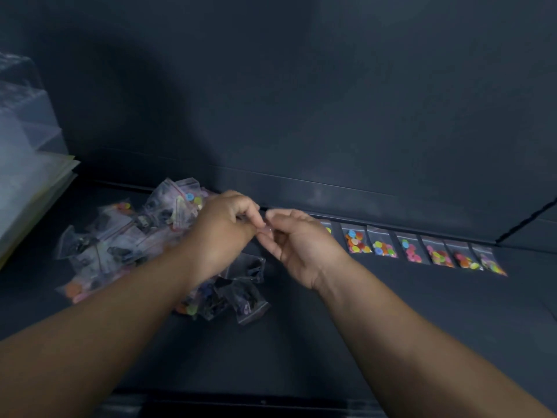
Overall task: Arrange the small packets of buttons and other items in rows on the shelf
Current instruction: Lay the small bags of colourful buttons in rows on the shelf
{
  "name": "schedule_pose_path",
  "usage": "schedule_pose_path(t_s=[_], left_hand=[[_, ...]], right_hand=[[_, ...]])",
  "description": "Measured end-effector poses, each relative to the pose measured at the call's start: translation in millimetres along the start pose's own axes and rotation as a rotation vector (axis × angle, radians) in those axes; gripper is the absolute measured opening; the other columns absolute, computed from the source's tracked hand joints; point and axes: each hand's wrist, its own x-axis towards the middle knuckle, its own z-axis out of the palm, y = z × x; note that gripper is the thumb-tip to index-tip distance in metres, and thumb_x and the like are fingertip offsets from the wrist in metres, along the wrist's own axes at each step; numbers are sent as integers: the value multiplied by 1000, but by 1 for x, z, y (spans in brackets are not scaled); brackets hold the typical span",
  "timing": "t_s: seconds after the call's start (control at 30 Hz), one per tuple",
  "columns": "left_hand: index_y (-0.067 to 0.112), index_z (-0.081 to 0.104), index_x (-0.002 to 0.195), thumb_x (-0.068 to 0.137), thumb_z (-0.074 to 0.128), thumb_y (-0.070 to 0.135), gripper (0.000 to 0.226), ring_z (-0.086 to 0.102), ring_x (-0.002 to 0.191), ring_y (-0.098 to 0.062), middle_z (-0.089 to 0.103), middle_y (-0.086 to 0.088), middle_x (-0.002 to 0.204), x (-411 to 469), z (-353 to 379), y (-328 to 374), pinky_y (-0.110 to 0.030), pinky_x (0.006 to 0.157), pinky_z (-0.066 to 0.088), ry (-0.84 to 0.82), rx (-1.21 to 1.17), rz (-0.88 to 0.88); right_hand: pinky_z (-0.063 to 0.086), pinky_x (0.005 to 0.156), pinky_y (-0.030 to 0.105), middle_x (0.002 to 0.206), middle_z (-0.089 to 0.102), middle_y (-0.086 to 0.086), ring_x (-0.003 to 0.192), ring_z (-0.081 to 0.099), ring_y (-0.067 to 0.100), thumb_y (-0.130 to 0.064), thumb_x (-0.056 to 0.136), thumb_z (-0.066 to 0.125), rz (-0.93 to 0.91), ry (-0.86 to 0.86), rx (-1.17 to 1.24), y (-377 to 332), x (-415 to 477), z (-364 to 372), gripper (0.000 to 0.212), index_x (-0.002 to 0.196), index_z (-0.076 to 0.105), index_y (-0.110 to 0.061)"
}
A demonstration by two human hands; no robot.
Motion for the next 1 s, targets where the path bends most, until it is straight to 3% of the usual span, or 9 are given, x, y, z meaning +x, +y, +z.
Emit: schedule_pose_path(t_s=[0.07,0.13,0.23,0.33,0.43,0.53,0.67,0.87,1.0], left_hand=[[31,66,70,75,61,-10,42,56,98,-8,58,10,98,-2,5,7,-15,88,41,2,25,33],[36,64,90,76,53,-11,49,54,102,-9,59,5,109,-2,11,17,-26,96,43,69,-117,-82],[23,56,107,90,56,11,21,55,96,-13,56,-7,118,1,18,34,-34,87,49,94,-476,-475],[17,57,103,88,60,41,29,61,89,-18,63,-6,103,1,30,41,-31,74,49,-191,-545,-737],[18,60,87,89,62,21,4,64,71,-14,70,-1,77,2,51,43,-27,67,48,-147,-542,-673],[17,61,80,89,61,11,11,66,66,-12,71,1,73,1,72,51,-27,66,48,-63,-533,-607],[15,62,81,90,59,9,11,67,69,-14,71,-3,79,-5,96,66,-26,64,50,-73,-517,-563],[13,61,82,90,59,9,9,67,76,-19,69,-9,84,-5,121,87,-34,78,55,-71,-457,-479],[14,61,77,90,60,8,14,65,62,-12,67,-3,73,-9,138,93,-25,60,55,-38,-463,-463]], right_hand=[[55,64,21,71,64,4,65,65,13,12,84,54,-81,46,-46,-2,-1,-5,23,83,54,-11],[54,69,23,80,60,5,73,61,17,18,82,53,-157,86,-119,-4,-3,-14,29,84,55,-11],[52,64,19,87,56,3,73,57,12,19,81,54,-258,74,-259,-10,-14,-30,34,90,56,-14],[48,57,13,97,56,0,63,57,0,16,80,59,-341,51,-418,-14,-27,-46,40,98,56,-19],[51,65,23,100,56,-3,68,56,5,13,77,65,-359,48,-493,-15,-36,-64,50,102,54,-29],[53,64,35,87,56,1,67,57,14,11,77,66,-265,88,-442,-21,-45,-84,45,102,53,-24],[50,60,25,75,59,7,61,58,15,11,81,61,-174,47,-467,-37,-56,-114,28,96,59,-14],[41,64,24,77,65,-4,76,55,14,1,83,64,-171,-64,-436,-54,-68,-142,20,86,63,-19],[43,54,14,69,62,-1,60,55,7,4,83,63,-150,-70,-526,-59,-69,-156,22,76,60,-17]])
